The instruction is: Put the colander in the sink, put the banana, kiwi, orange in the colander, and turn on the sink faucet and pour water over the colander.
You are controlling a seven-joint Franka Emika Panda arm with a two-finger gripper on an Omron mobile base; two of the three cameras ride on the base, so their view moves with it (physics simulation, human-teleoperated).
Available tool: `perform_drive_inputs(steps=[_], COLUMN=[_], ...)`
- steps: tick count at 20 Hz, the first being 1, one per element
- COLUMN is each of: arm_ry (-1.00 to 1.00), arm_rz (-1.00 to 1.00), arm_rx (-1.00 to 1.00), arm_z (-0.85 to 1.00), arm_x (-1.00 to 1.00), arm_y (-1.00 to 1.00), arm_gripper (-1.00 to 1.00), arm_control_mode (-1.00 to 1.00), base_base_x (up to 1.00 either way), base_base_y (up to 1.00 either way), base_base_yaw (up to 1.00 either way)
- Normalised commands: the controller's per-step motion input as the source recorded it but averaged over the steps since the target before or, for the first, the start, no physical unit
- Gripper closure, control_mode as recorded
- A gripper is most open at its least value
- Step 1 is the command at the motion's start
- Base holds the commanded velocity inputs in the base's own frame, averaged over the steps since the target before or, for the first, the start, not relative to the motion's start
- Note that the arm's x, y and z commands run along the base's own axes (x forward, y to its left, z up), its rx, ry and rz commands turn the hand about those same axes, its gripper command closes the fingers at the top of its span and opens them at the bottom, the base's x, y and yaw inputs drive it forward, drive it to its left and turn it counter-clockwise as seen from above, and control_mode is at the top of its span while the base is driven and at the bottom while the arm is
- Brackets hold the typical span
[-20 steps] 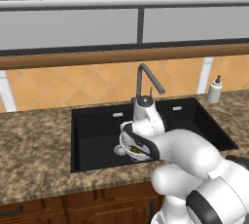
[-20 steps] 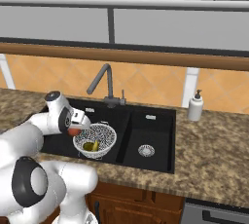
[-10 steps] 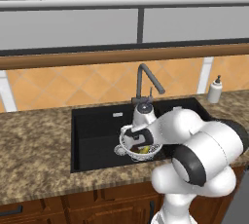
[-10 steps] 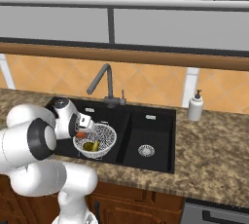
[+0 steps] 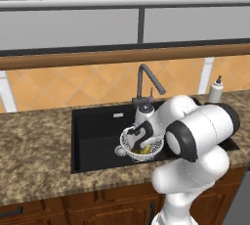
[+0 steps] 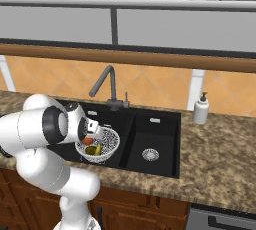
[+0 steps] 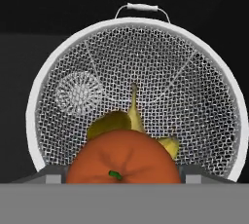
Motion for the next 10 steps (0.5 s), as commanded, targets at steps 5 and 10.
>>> perform_drive_inputs(steps=[5, 10], arm_ry=[0.0, 0.0], arm_rz=[0.0, 0.0], arm_rx=[0.0, 0.0], arm_z=[-0.35, -0.43], arm_x=[0.19, 0.04], arm_y=[-0.03, 0.0], arm_gripper=[1.0, 1.0], arm_control_mode=[-1.0, -1.0], base_base_x=[0.0, 0.0], base_base_y=[0.0, 0.0], base_base_yaw=[0.0, 0.0])
